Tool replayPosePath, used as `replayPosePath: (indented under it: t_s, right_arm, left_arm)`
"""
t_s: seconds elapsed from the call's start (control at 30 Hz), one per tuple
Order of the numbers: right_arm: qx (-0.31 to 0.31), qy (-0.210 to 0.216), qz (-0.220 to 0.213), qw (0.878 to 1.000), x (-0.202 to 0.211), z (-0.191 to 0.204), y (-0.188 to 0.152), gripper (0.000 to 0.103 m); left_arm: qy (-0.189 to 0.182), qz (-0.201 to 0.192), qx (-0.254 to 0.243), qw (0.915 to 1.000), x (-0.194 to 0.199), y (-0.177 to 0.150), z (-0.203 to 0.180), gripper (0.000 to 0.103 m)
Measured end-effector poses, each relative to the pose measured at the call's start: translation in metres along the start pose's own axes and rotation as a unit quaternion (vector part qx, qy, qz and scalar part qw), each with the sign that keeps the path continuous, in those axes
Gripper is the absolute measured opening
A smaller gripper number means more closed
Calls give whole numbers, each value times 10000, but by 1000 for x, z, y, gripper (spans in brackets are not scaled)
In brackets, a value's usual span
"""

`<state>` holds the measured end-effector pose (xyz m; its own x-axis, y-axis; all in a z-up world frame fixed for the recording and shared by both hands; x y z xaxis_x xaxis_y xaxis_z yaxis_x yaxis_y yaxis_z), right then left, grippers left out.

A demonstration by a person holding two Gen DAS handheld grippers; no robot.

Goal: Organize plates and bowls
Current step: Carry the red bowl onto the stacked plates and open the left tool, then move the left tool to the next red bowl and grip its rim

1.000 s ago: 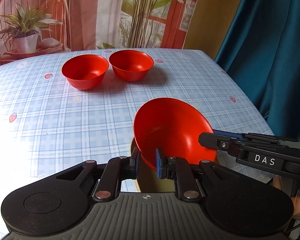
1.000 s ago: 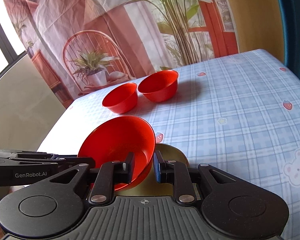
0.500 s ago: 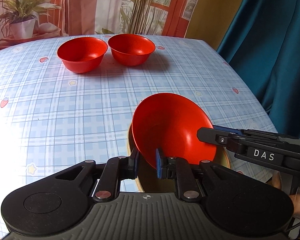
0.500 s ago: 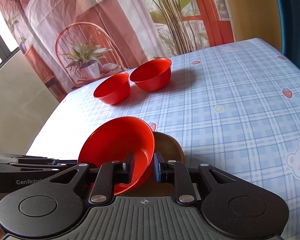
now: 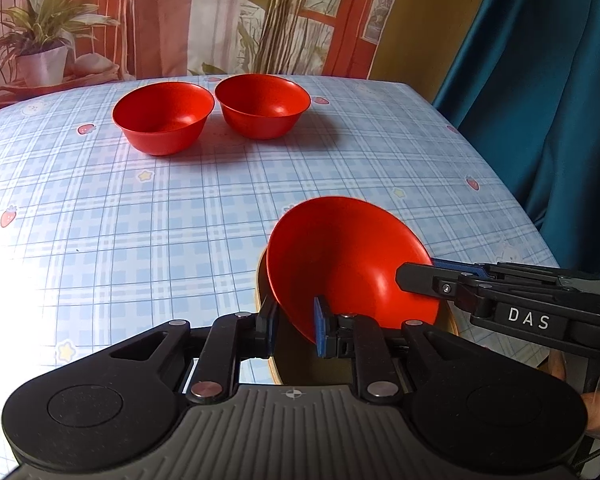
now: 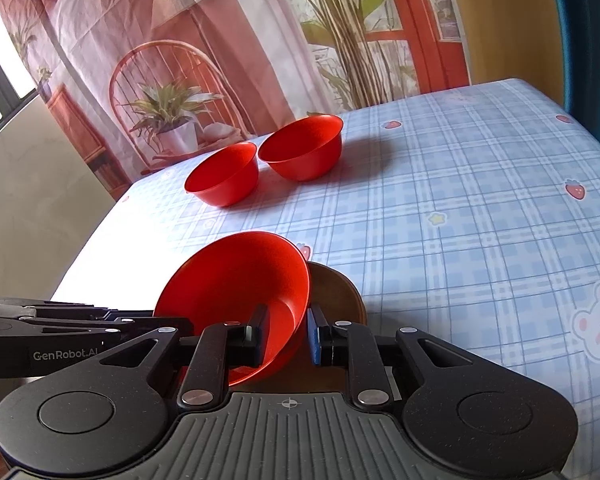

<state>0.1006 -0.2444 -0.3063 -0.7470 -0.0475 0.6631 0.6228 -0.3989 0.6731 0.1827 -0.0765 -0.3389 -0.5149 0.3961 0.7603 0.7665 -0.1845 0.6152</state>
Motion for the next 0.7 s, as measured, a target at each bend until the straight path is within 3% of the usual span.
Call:
replayPosePath:
  t_s: [0.17, 0.47, 0.7]
  right_arm:
    - [104, -53, -75, 9999, 3, 2, 4, 23]
    - [98, -119, -203, 9997, 10, -6, 15, 24]
    - [304, -166, -355, 9988, 5, -4, 45, 24]
  left_arm:
    - [96, -284, -118, 9995, 15, 9, -1, 30]
    - [116, -593, 75, 9981, 26, 29, 12, 30]
    - [305, -817, 182, 9960, 30, 52, 33, 30]
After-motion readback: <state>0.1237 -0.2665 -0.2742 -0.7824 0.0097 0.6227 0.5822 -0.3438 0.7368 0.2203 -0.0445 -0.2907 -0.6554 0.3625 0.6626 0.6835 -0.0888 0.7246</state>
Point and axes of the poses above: each gripper's, at about its wrist camera, not at the fingertips, and x roughly against the way its jaws point, z to its left, y to its top, the point moved 5 cm from there along -x, roughly the way its jaws point, and after that the axes turned 6 degrees about x, right-handed, at the moved point
